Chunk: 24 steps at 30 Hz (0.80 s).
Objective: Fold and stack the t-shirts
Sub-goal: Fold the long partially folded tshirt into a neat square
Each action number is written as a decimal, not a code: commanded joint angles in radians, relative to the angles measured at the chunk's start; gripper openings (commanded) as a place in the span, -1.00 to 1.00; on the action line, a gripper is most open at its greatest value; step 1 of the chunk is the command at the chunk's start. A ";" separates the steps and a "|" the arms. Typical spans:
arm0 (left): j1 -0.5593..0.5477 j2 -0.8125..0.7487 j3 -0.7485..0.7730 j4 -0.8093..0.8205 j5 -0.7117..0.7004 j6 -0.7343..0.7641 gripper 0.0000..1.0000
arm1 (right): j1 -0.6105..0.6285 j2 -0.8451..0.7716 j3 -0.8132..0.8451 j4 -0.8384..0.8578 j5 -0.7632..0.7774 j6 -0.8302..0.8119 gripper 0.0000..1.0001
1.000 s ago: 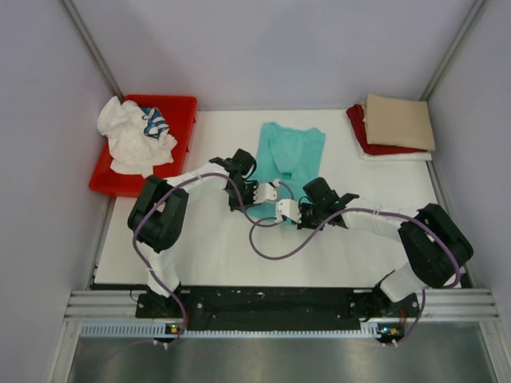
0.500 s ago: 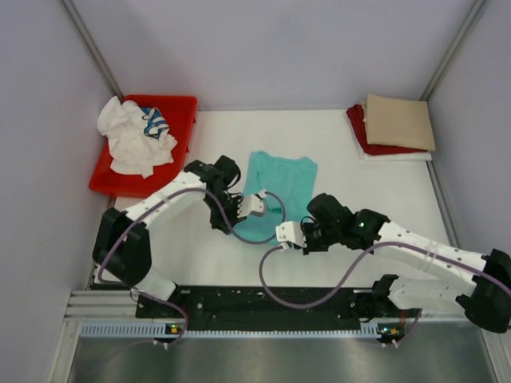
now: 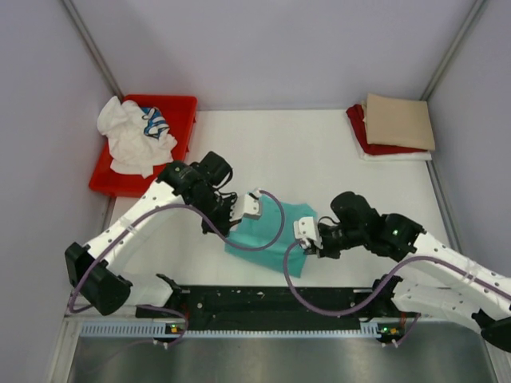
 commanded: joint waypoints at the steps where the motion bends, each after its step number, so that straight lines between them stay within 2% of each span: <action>1: 0.054 0.123 0.145 -0.045 -0.032 -0.103 -1.00 | -0.199 0.033 0.040 0.061 -0.014 0.065 -1.00; 6: 0.134 0.389 0.375 -0.036 -0.038 -0.145 -1.00 | -0.403 0.145 0.032 0.145 -0.020 0.152 -1.00; 14: 0.160 0.787 0.764 -0.038 -0.092 -0.186 -1.00 | -0.578 0.397 -0.008 0.371 0.021 0.270 -1.00; 19: 0.162 0.930 0.849 0.008 -0.156 -0.217 -1.00 | -0.629 0.525 0.014 0.451 0.038 0.313 -1.00; 24: 0.163 0.978 0.851 0.077 -0.219 -0.244 -1.00 | -0.641 0.641 0.070 0.491 0.041 0.313 -1.00</action>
